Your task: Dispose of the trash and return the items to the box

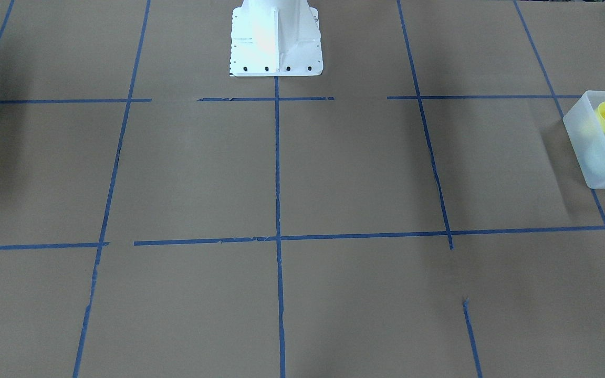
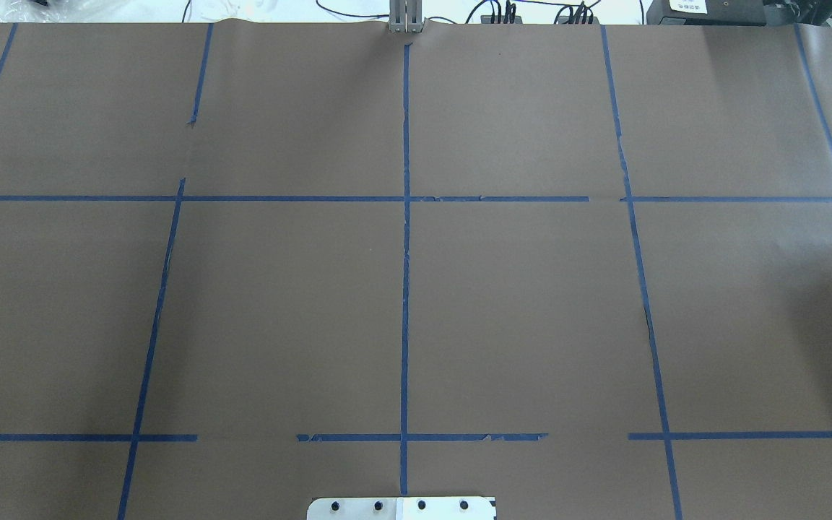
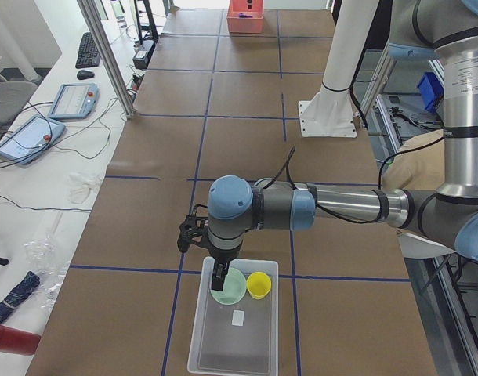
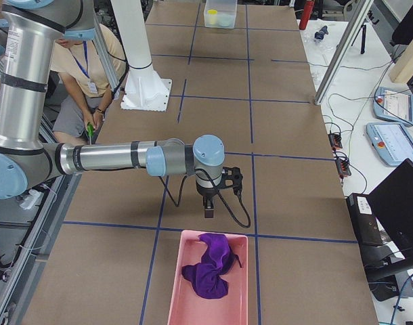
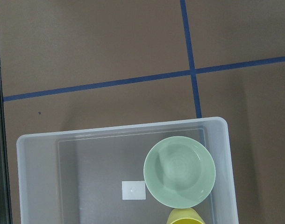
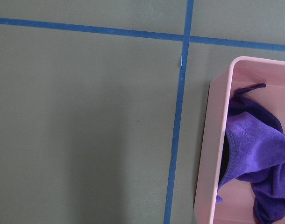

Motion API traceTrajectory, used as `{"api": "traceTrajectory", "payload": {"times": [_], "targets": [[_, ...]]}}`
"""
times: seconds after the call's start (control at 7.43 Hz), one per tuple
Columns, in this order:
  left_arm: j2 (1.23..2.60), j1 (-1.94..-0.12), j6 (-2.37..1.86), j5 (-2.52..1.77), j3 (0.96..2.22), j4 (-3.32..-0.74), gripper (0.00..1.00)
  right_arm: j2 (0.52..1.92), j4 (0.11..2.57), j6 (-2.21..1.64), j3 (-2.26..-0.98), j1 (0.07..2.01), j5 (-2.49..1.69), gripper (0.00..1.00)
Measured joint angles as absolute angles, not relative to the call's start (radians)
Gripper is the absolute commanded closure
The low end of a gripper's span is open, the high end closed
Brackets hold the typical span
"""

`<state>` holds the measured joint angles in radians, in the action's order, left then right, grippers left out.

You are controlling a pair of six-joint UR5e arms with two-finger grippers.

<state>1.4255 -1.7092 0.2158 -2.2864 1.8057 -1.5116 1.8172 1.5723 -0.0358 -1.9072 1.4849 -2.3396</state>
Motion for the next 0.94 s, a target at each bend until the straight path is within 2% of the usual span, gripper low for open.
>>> {"api": "traceTrajectory", "payload": {"times": [0.94], "targets": [[1.428, -1.709, 0.216, -2.294, 1.812, -1.519, 0.0, 1.816, 1.572, -0.035, -1.893, 1.485, -2.343, 0.0]]}}
